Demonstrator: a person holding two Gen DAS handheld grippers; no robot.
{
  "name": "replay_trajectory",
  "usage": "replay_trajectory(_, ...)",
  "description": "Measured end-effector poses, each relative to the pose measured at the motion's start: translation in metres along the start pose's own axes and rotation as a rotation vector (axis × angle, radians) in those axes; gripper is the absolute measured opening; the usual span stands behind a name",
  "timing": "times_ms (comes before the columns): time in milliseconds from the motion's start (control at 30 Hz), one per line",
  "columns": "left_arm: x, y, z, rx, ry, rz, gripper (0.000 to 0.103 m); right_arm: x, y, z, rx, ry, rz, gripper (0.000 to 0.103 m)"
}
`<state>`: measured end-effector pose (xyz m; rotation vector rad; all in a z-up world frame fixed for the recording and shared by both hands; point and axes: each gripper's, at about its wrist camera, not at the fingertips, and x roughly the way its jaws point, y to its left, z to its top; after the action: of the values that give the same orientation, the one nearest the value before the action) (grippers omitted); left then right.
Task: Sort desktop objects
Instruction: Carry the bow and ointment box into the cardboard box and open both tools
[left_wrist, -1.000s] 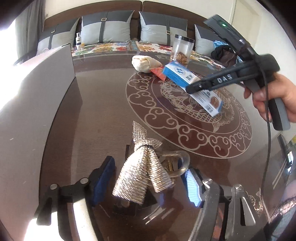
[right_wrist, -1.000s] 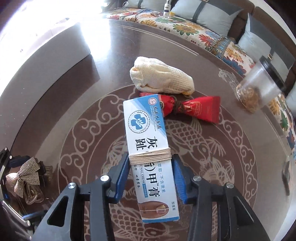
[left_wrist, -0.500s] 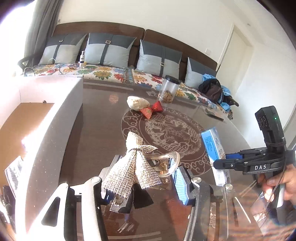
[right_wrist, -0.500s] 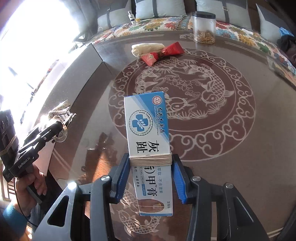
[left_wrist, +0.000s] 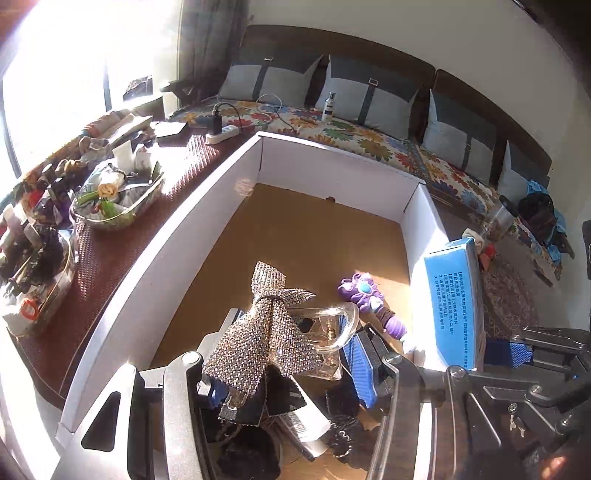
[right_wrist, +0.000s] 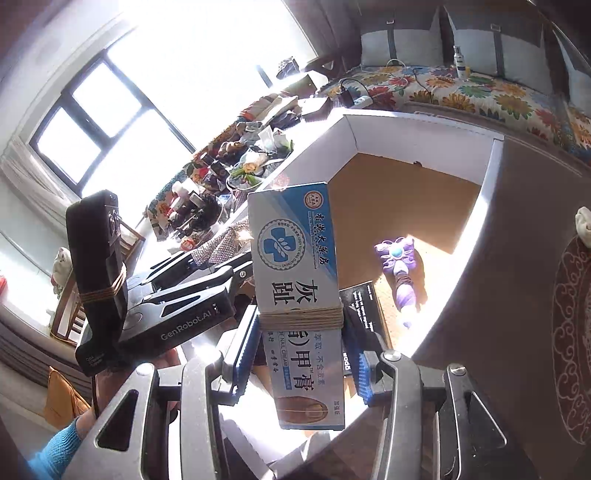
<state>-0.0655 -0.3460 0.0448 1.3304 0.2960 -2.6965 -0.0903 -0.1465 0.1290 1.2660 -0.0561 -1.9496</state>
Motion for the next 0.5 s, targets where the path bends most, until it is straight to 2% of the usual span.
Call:
replay_trajectory(67,0.019,0.011,-0.009,-0.002,0.091,0.087,0.063,0.036,0.008,-0.001,0.007,0.041,-0.029,0.046)
replay_trajectory(100,0.024,0.016,-0.015,-0.001,0.113,0.115,0.073,0.050,0.009,-0.003,0.024,0.065,-0.063,0.051)
replay_trajectory(133,0.022,0.023,-0.022,-0.002,0.115,0.136,0.078,0.061,0.008,-0.006,0.040,0.088,-0.105,0.061)
replay_trajectory(233,0.011,0.026,-0.037,-0.015,0.076,0.110,0.080,0.063,0.001,-0.020,0.057,0.084,-0.145,0.068)
replay_trajectory(333,-0.005,0.017,-0.049,0.000,0.014,0.127,0.083,0.027,-0.011,-0.031,0.007,-0.021,-0.177,0.080)
replay_trajectory(400,-0.018,0.007,-0.053,0.010,-0.035,0.129,0.083,-0.011,-0.025,-0.047,-0.030,-0.136,-0.221,0.096)
replay_trajectory(467,-0.033,-0.006,-0.057,0.014,-0.092,0.101,0.083,-0.047,-0.050,-0.068,-0.041,-0.232,-0.289,0.103)
replay_trajectory(500,-0.041,-0.015,-0.058,0.017,-0.123,0.084,0.083,-0.063,-0.065,-0.081,-0.038,-0.265,-0.328,0.103)
